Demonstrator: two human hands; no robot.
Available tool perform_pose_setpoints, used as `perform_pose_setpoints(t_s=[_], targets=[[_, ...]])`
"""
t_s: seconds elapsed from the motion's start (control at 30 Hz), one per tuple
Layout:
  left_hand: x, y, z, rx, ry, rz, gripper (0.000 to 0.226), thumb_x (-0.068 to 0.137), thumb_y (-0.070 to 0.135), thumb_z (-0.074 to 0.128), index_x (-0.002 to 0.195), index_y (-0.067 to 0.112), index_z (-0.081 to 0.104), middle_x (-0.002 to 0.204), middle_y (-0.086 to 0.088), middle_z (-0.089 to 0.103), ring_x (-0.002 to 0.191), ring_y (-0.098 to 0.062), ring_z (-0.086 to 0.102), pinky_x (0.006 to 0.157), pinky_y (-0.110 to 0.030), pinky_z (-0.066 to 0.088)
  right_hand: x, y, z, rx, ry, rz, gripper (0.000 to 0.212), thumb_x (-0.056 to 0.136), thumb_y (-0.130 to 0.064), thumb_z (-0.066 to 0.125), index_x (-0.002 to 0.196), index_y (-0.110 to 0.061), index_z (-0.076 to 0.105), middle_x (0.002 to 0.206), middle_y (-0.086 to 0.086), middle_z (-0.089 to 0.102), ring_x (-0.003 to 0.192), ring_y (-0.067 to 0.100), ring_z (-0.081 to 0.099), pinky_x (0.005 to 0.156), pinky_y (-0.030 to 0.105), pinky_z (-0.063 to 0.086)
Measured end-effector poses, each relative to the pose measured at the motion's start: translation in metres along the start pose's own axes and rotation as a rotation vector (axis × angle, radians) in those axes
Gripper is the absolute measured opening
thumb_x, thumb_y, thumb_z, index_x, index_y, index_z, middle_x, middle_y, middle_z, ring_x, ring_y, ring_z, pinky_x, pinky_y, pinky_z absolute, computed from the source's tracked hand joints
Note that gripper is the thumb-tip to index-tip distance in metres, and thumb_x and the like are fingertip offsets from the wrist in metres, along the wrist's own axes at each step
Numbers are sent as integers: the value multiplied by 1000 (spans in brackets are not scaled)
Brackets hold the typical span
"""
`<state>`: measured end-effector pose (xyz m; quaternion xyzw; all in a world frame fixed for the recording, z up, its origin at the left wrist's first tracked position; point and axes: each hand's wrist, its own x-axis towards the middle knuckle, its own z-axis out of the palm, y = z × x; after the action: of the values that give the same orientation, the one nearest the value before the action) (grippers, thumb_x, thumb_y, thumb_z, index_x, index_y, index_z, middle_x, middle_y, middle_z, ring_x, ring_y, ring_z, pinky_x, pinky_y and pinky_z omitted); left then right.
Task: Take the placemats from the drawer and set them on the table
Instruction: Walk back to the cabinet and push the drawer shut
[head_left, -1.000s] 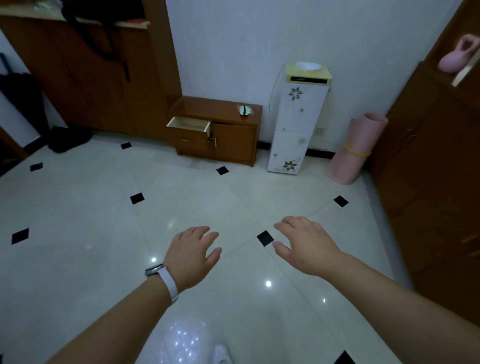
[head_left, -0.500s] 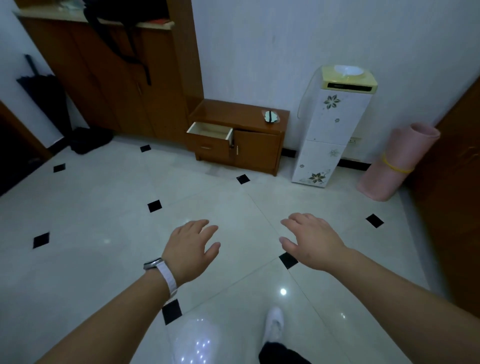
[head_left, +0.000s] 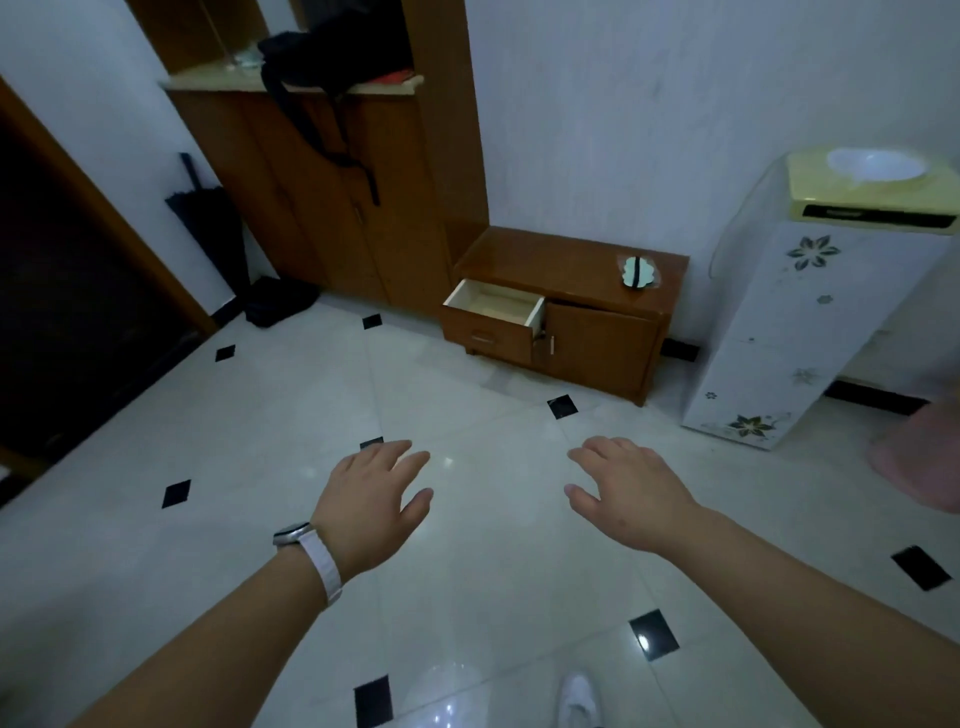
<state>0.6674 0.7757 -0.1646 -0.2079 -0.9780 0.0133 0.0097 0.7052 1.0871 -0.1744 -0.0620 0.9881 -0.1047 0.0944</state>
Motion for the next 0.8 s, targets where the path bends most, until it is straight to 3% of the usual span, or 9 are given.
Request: perform_pose_setpoints(t_s=[0.13,0.37,0.8], targets=[[45,1,-17,-63,51,-28,55,86,53,39,125,22,62,129,-7,63,116,-30,59,94,-45,47,57,20,-25,-27,6,-37,55,97,-53,38,144,-25,43,146,-2,45,131,20,41,106,39,36],[103,-23,-14,-120,9,-145,63,85,56,31,132,23,57,137,-5,58,124,-28,53,100,-45,42,138,17,-36,6,22,-98,54,97,-53,41,143,-25,46,145,-3,47,132,21,42,105,38,37],[273,-133,40,-216,-79,-67,64,84,56,31,132,23,59,136,-6,59,123,-29,54,98,-44,43,315,6,-37,-41,-6,27,51,95,-53,41,137,-26,50,136,-5,53,122,19,49,97,37,43]])
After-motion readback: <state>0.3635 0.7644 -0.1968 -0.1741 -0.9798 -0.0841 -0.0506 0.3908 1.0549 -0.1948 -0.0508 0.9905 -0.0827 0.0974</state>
